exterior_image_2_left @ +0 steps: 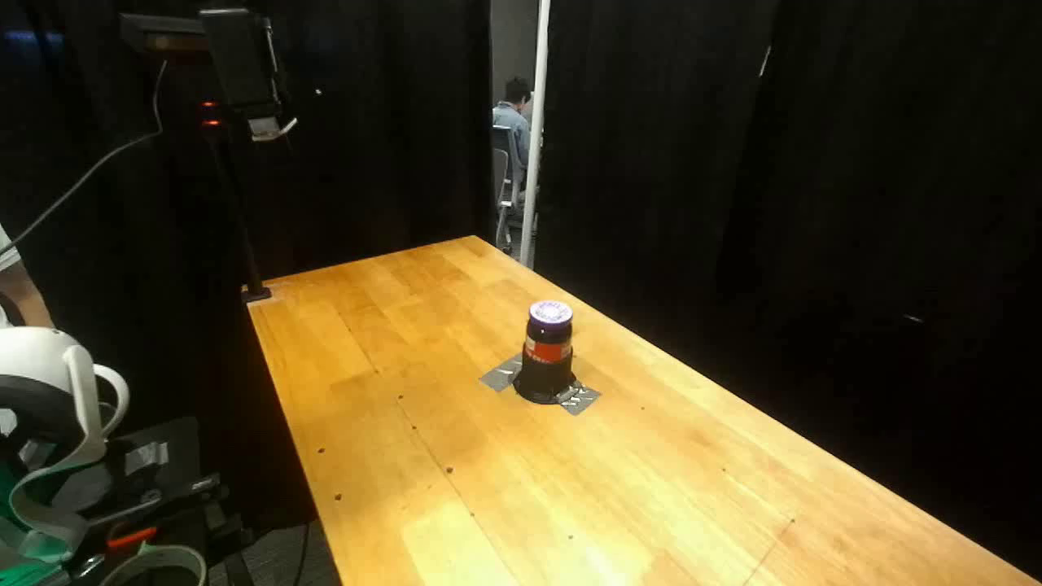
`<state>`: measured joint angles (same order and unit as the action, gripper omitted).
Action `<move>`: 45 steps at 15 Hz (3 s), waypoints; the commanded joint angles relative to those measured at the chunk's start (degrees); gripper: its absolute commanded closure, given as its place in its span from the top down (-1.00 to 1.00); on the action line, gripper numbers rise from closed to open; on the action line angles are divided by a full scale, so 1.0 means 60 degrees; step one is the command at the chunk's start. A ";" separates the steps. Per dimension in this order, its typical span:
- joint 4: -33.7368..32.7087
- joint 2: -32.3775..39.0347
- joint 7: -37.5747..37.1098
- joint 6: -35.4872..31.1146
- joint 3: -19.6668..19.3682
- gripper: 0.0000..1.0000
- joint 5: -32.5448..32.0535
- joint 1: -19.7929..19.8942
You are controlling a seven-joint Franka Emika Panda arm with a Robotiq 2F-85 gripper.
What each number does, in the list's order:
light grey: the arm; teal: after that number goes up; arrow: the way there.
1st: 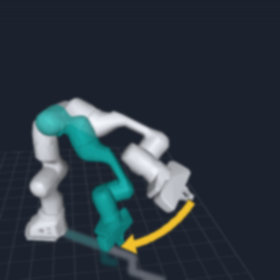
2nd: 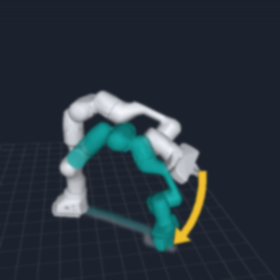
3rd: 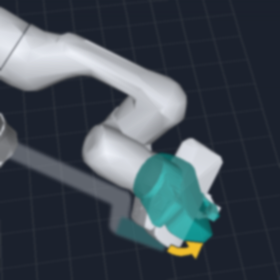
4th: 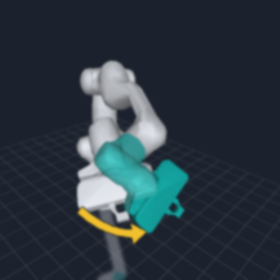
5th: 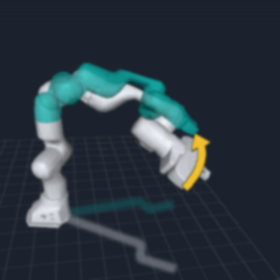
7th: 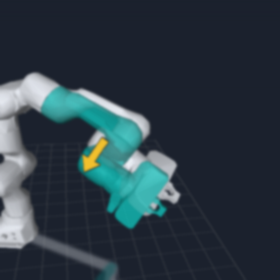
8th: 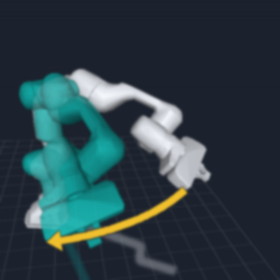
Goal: Put the elastic around the bottle
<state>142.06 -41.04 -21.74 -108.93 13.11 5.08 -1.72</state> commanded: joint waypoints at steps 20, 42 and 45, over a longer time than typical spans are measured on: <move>-0.4985 0.6872 -0.0906 -0.1270 0.0313 1.00 -0.2397 0.0306; -1.1178 1.4143 -0.1494 -0.1425 -0.2120 1.00 -0.1129 -0.1205; -1.1198 1.4259 -0.1605 -0.1416 -0.2249 1.00 -0.1083 -0.1270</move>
<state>78.09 42.79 -31.88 -119.31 0.91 -3.00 -8.67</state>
